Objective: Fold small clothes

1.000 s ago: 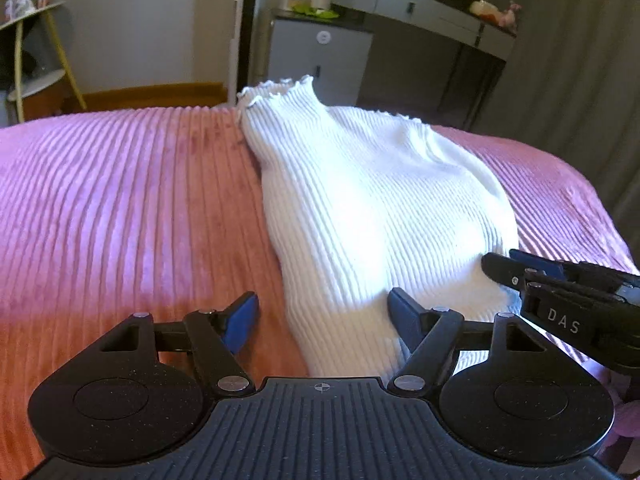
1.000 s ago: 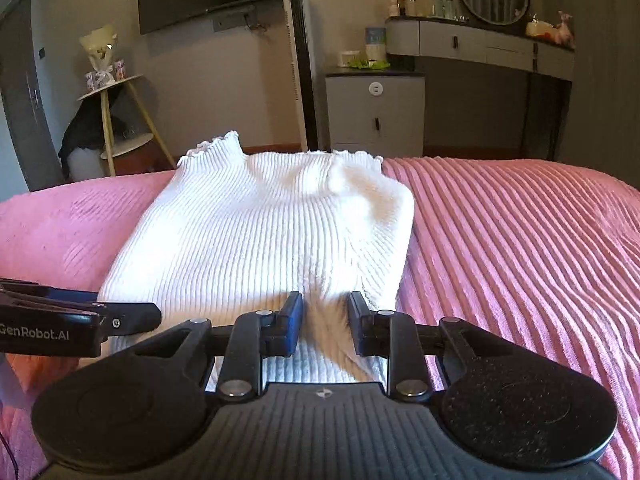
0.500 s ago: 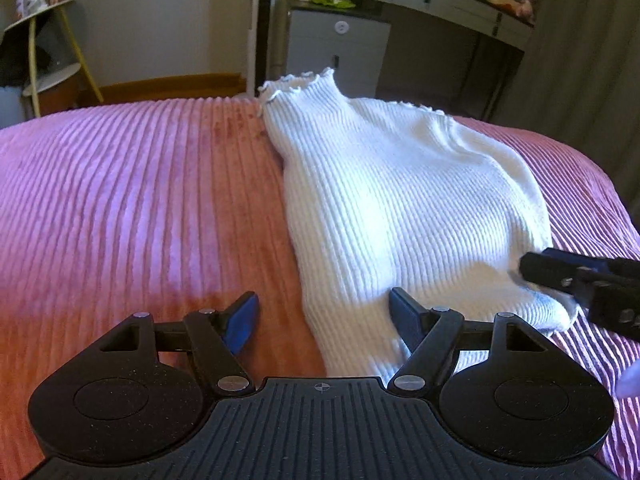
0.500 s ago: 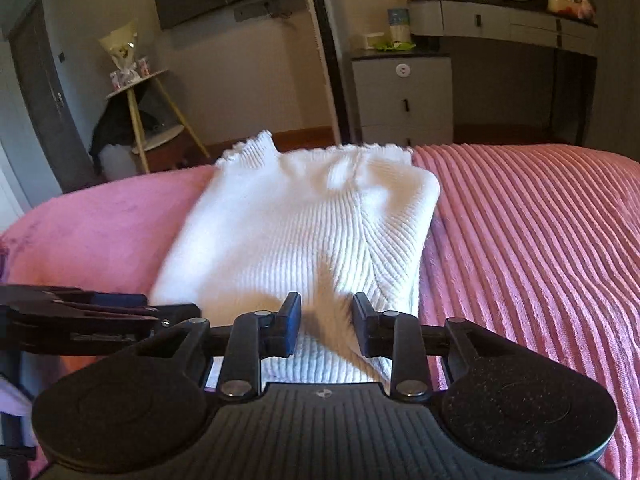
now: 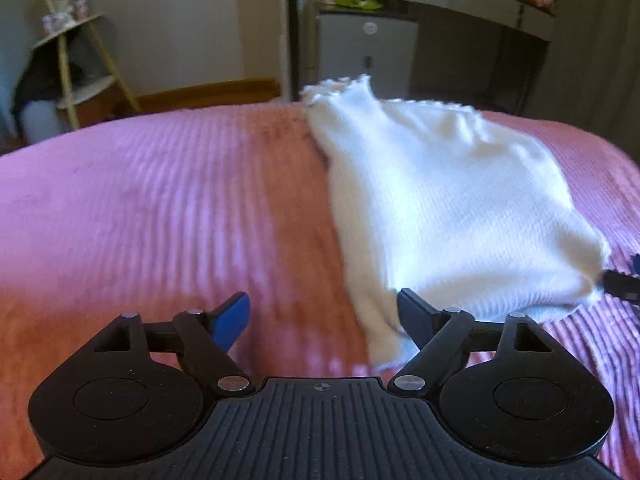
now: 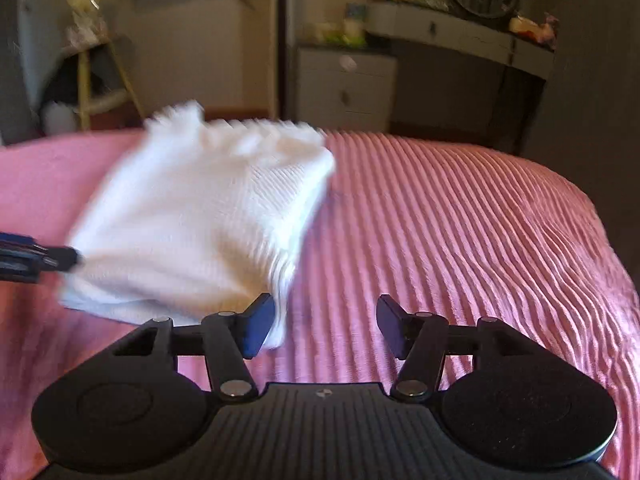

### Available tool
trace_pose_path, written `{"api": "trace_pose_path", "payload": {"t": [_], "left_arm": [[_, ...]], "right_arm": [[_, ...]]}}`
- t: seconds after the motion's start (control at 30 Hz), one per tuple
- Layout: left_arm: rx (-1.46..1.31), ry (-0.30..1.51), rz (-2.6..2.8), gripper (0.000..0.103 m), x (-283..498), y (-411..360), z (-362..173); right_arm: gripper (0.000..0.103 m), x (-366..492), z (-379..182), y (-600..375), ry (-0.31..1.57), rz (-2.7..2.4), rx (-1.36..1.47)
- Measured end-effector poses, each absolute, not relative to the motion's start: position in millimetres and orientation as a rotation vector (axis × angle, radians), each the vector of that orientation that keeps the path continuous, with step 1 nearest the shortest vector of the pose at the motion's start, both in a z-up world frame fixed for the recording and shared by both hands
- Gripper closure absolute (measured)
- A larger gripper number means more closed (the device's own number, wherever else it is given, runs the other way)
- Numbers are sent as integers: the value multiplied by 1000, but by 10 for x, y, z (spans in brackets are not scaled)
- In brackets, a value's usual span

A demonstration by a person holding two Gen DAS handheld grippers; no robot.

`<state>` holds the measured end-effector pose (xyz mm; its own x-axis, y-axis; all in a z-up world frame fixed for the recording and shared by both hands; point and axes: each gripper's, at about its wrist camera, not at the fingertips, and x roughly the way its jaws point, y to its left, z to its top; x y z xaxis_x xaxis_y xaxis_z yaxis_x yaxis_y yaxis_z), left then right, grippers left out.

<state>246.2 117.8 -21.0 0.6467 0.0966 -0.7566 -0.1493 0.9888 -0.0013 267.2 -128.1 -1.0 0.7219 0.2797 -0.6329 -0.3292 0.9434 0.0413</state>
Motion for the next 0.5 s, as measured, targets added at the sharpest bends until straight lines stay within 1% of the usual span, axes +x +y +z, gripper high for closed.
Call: {"api": "trace_pose_path", "payload": {"t": [0.03, 0.07, 0.1, 0.17, 0.27, 0.3, 0.4, 0.47, 0.5], "left_arm": [[-43, 883, 194, 22, 2426, 1151, -214], [-21, 914, 238, 25, 2401, 1128, -237], [-22, 926, 242, 28, 2364, 1113, -254], [-118, 907, 158, 29, 2241, 1122, -258], [-306, 863, 61, 29, 2125, 1137, -225], [-317, 832, 55, 28, 2085, 1099, -203], [-115, 784, 72, 28, 2057, 835, -193], [-46, 786, 71, 28, 2108, 716, -267], [-52, 788, 78, 28, 2131, 711, -302]], "right_arm": [[31, 2578, 19, -1282, 677, 356, -79], [23, 2506, 30, -1275, 669, 365, -90], [21, 2444, 29, -1269, 667, 374, -98], [20, 2370, 10, -1287, 678, 397, -56], [21, 2409, -36, -1382, 721, 395, 109], [21, 2436, -52, -1415, 729, 371, 143], [24, 2464, -77, -1484, 738, 339, 245], [26, 2516, -118, -1586, 762, 377, 398], [32, 2562, -155, -1624, 786, 404, 497]]}}
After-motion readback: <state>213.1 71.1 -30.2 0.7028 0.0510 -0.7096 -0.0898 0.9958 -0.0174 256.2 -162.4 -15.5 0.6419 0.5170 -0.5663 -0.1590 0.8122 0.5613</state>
